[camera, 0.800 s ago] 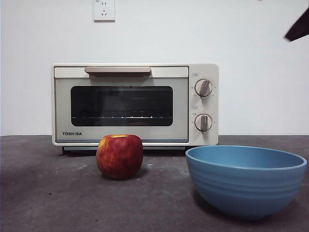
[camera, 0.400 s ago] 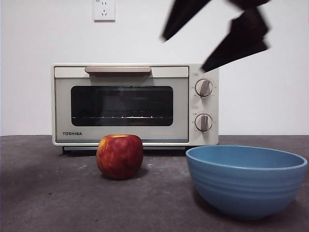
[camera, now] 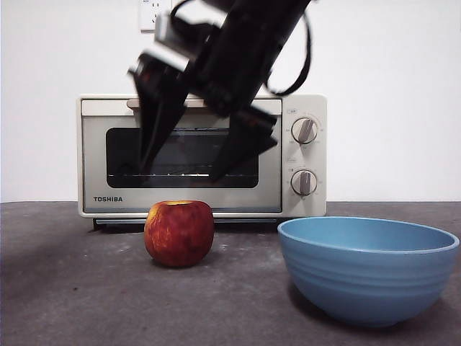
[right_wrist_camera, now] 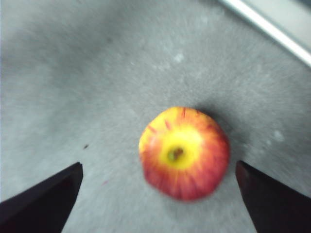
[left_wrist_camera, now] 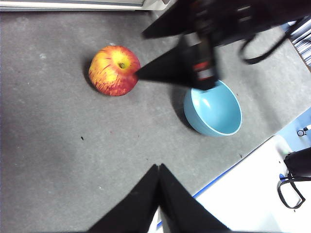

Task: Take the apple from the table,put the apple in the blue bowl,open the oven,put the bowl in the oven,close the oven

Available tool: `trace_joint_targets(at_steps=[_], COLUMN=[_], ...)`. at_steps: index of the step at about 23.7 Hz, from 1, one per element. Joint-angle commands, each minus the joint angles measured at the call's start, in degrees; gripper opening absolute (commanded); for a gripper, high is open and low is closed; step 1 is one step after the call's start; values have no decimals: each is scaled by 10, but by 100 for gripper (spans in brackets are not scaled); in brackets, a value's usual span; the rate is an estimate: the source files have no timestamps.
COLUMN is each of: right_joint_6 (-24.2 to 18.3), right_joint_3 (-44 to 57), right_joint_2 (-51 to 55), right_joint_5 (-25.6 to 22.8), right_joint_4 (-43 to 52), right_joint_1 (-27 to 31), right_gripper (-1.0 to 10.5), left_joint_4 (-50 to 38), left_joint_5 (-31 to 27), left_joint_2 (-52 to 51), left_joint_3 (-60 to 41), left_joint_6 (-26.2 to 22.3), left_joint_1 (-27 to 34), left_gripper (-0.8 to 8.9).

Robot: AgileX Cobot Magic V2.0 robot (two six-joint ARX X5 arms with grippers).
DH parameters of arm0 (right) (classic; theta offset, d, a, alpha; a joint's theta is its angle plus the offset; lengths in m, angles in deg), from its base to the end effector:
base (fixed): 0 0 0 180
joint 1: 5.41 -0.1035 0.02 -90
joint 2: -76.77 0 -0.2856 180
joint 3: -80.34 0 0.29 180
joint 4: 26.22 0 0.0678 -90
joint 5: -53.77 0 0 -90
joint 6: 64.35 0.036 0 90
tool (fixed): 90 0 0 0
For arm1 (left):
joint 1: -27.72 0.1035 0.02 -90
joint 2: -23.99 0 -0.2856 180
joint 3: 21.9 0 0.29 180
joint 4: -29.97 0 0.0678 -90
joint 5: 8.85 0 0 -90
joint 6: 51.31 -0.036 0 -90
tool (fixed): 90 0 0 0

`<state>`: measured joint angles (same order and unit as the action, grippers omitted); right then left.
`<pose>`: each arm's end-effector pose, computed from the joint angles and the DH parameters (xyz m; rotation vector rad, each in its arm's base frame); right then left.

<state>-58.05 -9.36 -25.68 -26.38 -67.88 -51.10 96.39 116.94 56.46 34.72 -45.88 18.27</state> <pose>0.2921 0.3081 0.2344 -0.2090 0.9829 0.8382 0.1104 -0.0397 0.3102 -0.2582 0.7728 -0.7182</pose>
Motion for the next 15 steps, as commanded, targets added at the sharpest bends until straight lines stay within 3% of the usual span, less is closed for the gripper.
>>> trace_joint_targets(at_steps=[1,15], right_joint_6=[5,8], right_joint_3=[-27,-33], right_joint_2=[-33,-130], right_joint_5=[-22,-56], right_joint_4=[9,49], right_joint_1=[-9,-10], right_gripper=[502,484], left_joint_4=[-4,0], left_joint_5=[0,0], left_joint_2=[3,3], left_joint_3=[10,10], left_joint_6=[-7,-7], left_joint_1=[-2,-2], left_gripper=[7,7])
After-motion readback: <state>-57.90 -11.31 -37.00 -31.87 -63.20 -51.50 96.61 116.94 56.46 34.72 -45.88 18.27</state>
